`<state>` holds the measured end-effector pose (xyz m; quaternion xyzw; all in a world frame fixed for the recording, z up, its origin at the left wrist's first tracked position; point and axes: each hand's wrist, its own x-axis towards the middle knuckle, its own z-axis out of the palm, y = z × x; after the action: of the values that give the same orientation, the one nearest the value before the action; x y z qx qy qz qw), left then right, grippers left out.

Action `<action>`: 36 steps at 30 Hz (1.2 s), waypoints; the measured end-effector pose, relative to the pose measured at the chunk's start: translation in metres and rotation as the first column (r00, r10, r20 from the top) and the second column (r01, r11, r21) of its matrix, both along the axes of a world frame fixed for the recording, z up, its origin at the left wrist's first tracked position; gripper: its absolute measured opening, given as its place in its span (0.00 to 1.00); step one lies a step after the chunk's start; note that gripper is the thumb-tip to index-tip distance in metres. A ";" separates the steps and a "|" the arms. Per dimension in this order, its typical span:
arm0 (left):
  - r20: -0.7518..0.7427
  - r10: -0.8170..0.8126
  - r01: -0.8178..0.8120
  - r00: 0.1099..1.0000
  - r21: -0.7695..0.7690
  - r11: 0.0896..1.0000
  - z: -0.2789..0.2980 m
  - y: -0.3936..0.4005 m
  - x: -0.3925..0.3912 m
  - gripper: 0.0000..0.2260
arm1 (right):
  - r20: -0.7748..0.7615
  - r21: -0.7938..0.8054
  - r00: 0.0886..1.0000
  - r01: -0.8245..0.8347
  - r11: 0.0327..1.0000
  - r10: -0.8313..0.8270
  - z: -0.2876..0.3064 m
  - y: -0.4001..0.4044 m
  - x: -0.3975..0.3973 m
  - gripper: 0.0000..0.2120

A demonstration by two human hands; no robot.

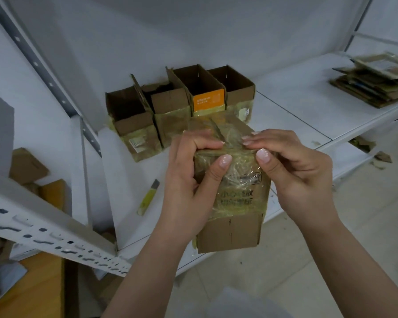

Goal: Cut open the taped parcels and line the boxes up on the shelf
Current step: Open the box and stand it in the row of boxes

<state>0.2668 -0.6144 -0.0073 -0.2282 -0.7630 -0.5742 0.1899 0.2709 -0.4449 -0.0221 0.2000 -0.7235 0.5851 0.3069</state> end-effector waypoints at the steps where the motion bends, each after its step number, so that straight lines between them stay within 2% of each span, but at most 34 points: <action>1: 0.001 -0.002 0.002 1.000 0.000 1.000 0.000 -0.001 -0.001 0.07 | 0.019 -0.012 1.000 -0.011 1.000 0.012 -0.001 0.000 0.001 0.08; 5: -0.004 -0.001 0.001 1.000 -0.004 1.000 0.000 -0.001 -0.002 0.08 | 0.061 -0.030 0.995 -0.072 0.997 0.074 0.002 -0.002 0.001 0.08; 11: -0.056 -0.051 0.053 0.997 0.036 0.998 -0.010 -0.005 -0.004 0.05 | 0.013 -0.033 1.000 0.005 0.999 -0.005 -0.002 -0.010 0.003 0.07; 17: -0.065 -0.013 0.020 0.998 0.107 0.994 -0.017 0.004 0.001 0.04 | 0.087 -0.005 0.995 -0.042 0.999 0.042 -0.002 -0.014 0.003 0.06; 20: -0.029 -0.047 0.049 0.998 0.110 0.993 -0.016 0.001 0.002 0.07 | 0.036 -0.012 0.999 0.004 1.000 -0.003 -0.005 -0.018 0.003 0.02; 23: -0.008 -0.109 0.109 0.994 0.110 0.988 -0.018 -0.005 0.003 0.08 | 0.016 -0.040 1.000 0.028 0.999 -0.027 -0.011 -0.018 0.001 0.02; 27: -0.028 -0.070 0.074 0.997 0.131 0.989 -0.019 -0.004 0.000 0.07 | 0.037 -0.077 0.999 0.030 0.997 -0.027 -0.013 -0.019 -0.001 0.02; 29: -0.051 -0.061 0.067 0.997 0.133 0.989 -0.017 -0.003 -0.005 0.08 | 0.044 -0.045 0.998 0.037 0.998 -0.035 -0.010 -0.019 -0.003 0.02; 31: -0.064 -0.068 0.076 0.996 0.129 0.989 -0.013 -0.006 -0.013 0.08 | 0.069 -0.010 0.997 0.019 1.000 -0.018 -0.006 -0.016 -0.005 0.09; 33: -0.038 -0.057 0.062 0.998 0.166 0.984 -0.007 -0.011 -0.024 0.08 | 0.124 -0.031 0.991 -0.052 0.998 0.055 -0.006 -0.009 -0.005 0.22; 36: 0.105 0.048 -0.077 0.993 0.301 0.951 0.007 -0.022 -0.043 0.09 | 0.181 0.053 0.980 -0.093 0.994 0.082 -0.012 0.000 0.000 0.37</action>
<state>0.2234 -0.6366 -0.0008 -0.1440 -0.6806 -0.6888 0.2039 0.2709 -0.4447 -0.0344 0.1874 -0.7562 0.5913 0.2085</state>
